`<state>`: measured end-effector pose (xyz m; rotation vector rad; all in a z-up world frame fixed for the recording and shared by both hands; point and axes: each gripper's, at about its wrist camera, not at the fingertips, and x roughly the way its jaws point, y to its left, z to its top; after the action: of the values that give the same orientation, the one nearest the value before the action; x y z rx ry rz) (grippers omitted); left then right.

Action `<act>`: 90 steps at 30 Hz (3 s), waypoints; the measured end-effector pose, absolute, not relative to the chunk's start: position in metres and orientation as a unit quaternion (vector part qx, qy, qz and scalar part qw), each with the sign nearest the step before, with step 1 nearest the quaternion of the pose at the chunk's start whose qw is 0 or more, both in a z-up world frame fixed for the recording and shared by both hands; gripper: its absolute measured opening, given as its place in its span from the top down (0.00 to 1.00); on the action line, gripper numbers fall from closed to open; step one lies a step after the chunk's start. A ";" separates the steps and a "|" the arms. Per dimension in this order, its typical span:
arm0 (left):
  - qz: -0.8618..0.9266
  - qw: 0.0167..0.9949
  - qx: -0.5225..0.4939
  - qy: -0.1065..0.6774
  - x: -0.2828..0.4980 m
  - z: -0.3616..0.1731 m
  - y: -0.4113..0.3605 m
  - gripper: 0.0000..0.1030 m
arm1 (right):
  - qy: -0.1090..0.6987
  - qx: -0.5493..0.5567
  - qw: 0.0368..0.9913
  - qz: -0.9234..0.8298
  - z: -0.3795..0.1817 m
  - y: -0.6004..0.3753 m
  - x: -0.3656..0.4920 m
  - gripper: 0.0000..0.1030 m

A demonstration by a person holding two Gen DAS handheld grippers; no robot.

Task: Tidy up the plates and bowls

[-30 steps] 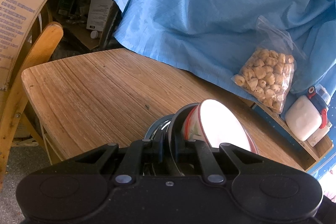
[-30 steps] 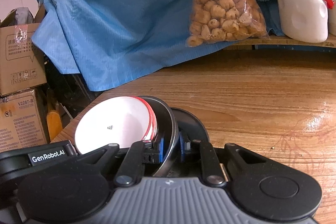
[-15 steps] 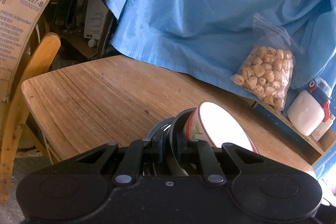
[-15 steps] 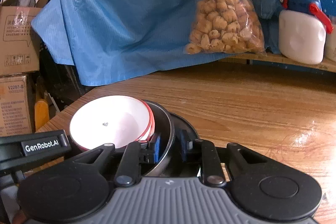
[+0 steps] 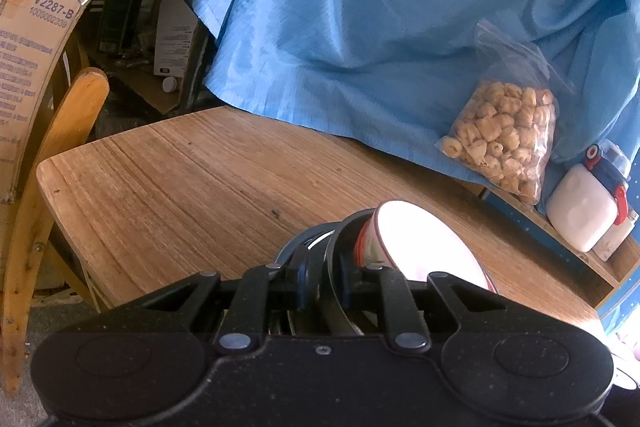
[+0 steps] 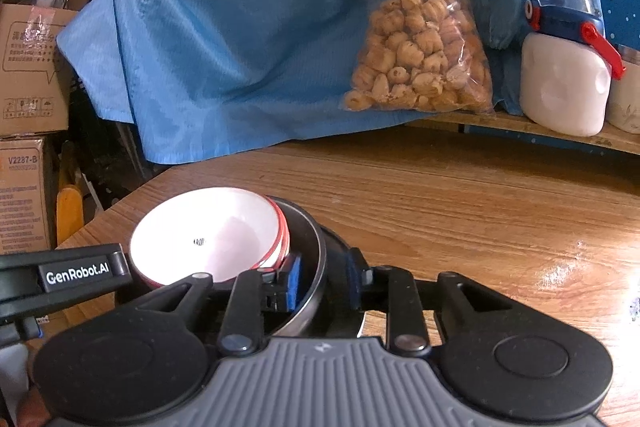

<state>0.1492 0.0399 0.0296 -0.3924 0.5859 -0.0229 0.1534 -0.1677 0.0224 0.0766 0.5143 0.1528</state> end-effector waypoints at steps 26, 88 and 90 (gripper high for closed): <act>0.075 0.966 -0.142 0.200 0.114 0.051 0.052 0.01 | 0.141 0.034 0.989 0.023 0.033 -0.200 0.112 0.00; 0.008 0.984 -0.046 0.171 -0.021 0.006 0.028 0.01 | 0.119 0.049 0.991 0.042 -0.014 -0.232 -0.019 0.00; 0.008 0.984 -0.047 0.174 -0.020 0.005 0.029 0.01 | 0.119 0.049 0.991 0.042 -0.014 -0.231 -0.019 0.00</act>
<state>-0.0203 0.0287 0.0050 -0.0948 0.3494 0.0165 -0.0190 -0.2313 -0.0136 0.0977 0.2383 0.0843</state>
